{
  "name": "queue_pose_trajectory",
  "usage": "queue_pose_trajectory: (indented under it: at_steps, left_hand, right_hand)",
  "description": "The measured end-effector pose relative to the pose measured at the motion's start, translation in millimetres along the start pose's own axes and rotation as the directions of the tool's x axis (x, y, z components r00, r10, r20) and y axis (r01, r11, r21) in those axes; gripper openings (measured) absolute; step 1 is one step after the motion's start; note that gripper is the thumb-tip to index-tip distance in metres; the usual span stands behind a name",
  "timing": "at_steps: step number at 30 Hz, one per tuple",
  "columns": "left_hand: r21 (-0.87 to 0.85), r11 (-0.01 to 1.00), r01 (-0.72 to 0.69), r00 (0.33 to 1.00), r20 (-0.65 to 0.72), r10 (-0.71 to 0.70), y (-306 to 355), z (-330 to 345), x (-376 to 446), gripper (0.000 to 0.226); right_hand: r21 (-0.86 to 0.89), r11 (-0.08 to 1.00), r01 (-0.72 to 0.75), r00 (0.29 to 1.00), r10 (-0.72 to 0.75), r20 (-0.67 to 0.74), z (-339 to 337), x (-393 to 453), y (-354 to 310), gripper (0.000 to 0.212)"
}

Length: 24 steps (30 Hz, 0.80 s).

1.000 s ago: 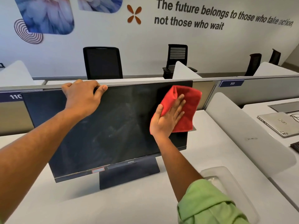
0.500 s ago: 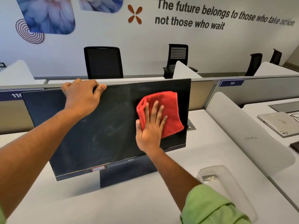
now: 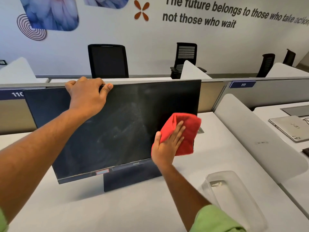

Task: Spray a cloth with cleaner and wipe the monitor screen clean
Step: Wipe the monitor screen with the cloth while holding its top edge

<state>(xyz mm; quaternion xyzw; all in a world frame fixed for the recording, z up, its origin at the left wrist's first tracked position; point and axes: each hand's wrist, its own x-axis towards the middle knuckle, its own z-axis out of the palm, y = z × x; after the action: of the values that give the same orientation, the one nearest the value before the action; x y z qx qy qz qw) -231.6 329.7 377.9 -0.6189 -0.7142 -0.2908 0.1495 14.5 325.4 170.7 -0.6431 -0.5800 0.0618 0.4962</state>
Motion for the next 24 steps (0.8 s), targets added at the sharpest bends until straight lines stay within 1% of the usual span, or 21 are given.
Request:
queue_pose_trajectory:
  at_steps: [2, 4, 6, 10, 13, 15, 17, 19, 21, 24]
  left_hand:
    - [0.007, 1.0, 0.001, 1.0, 0.001, -0.001, 0, -1, 0, 0.045]
    - [0.015, 1.0, 0.012, 1.0, 0.005, -0.012, 0, -2, -1, 0.046]
    - [0.029, 0.999, 0.024, 1.0, 0.003, -0.024, 0, -4, -2, 0.046]
    - [0.027, 0.999, 0.024, 1.0, 0.011, -0.025, 1, -4, -3, 0.044]
    - [0.016, 0.999, 0.031, 1.0, 0.005, -0.031, 0, -4, -3, 0.044]
    - [0.011, 1.0, 0.029, 1.0, 0.006, -0.029, -1, -4, -2, 0.045]
    - [-0.007, 1.0, 0.016, 1.0, 0.014, -0.016, -1, -4, -1, 0.045]
    - [-0.02, 1.0, -0.004, 1.0, 0.016, 0.004, -1, -2, 2, 0.045]
    - [-0.017, 1.0, -0.009, 1.0, 0.015, 0.009, -2, -1, 4, 0.045]
    - [-0.03, 0.999, -0.015, 1.0, 0.012, 0.015, -4, 0, 4, 0.044]
  right_hand:
    - [-0.032, 0.999, 0.019, 1.0, -0.019, 0.002, 5, -26, 7, 0.082]
    - [-0.05, 0.996, 0.07, 0.998, -0.07, -0.002, 5, -26, 6, 0.078]
    - [-0.018, 0.995, 0.1, 0.995, -0.1, -0.001, 0, -3, -7, 0.077]
    - [0.072, 0.99, 0.118, 0.993, -0.116, -0.028, -18, 75, -45, 0.073]
    - [0.057, 0.988, 0.147, 0.989, -0.144, -0.041, -29, 120, -62, 0.07]
    - [0.025, 0.985, 0.169, 0.985, -0.168, -0.032, -29, 128, -62, 0.072]
    - [-0.005, 0.985, 0.171, 0.984, -0.171, -0.045, -27, 118, -53, 0.071]
    - [0.017, 0.994, 0.109, 0.993, -0.108, -0.052, -22, 99, -40, 0.072]
    - [0.048, 0.998, 0.034, 0.999, -0.033, -0.022, -16, 71, -27, 0.074]
    - [0.032, 0.999, -0.009, 1.0, 0.008, 0.016, -7, 18, -3, 0.076]
